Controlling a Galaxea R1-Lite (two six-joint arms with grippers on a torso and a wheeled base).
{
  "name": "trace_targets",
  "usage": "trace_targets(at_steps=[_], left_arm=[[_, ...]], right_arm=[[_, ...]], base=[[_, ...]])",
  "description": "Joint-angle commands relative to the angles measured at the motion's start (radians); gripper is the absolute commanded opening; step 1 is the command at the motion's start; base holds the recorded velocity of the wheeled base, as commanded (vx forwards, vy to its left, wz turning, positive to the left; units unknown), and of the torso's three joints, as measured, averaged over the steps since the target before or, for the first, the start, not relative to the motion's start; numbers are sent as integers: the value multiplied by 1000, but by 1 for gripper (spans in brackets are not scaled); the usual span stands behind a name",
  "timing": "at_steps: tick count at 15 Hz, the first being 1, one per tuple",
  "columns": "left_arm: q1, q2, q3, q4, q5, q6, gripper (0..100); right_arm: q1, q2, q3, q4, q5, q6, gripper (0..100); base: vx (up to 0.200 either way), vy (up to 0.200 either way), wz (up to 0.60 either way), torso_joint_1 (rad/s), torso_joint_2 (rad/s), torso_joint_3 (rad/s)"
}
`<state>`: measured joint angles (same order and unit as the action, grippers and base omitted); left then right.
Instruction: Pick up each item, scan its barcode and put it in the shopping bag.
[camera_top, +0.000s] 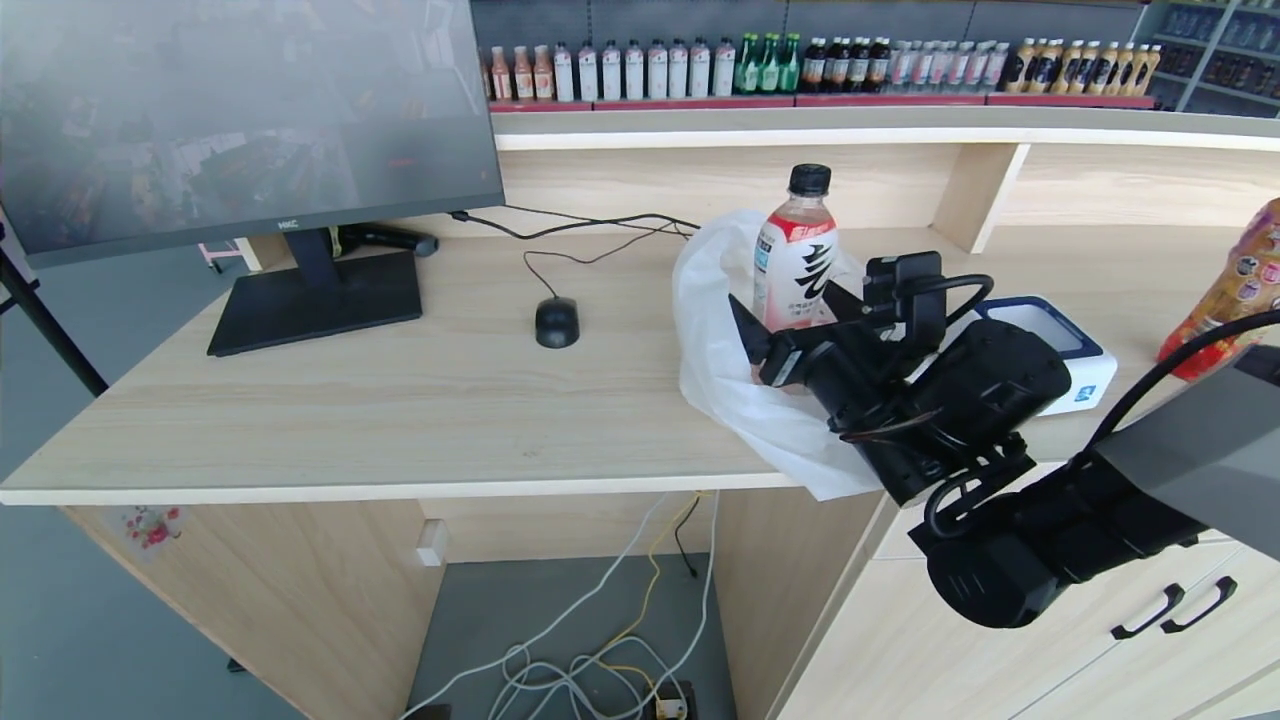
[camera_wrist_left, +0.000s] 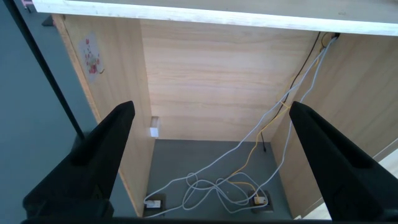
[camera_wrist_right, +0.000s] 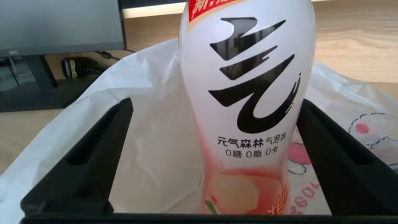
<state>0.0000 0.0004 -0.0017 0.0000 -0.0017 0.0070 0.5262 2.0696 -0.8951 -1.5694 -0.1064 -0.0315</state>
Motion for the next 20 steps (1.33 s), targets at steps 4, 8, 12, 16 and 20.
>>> trace_targets(at_steps=[4, 8, 12, 16, 20], left_arm=[[0, 0, 0, 0, 0, -1, 100], [0, 0, 0, 0, 0, -1, 100], [0, 0, 0, 0, 0, -1, 100], [0, 0, 0, 0, 0, 1, 100], [0, 0, 0, 2, 0, -1, 100]], right_arm=[[0, -55, 44, -1, 1, 1, 100], [14, -111, 114, -1, 1, 1, 100], [15, -161, 189, -1, 1, 1, 100], [35, -243, 278, -1, 1, 1, 100], [37, -270, 305, -1, 1, 1, 100]], base=[[0, 0, 0, 0, 0, 0], [0, 0, 0, 0, 0, 0], [0, 0, 0, 0, 0, 0], [0, 0, 0, 0, 0, 0], [0, 0, 0, 0, 0, 0]])
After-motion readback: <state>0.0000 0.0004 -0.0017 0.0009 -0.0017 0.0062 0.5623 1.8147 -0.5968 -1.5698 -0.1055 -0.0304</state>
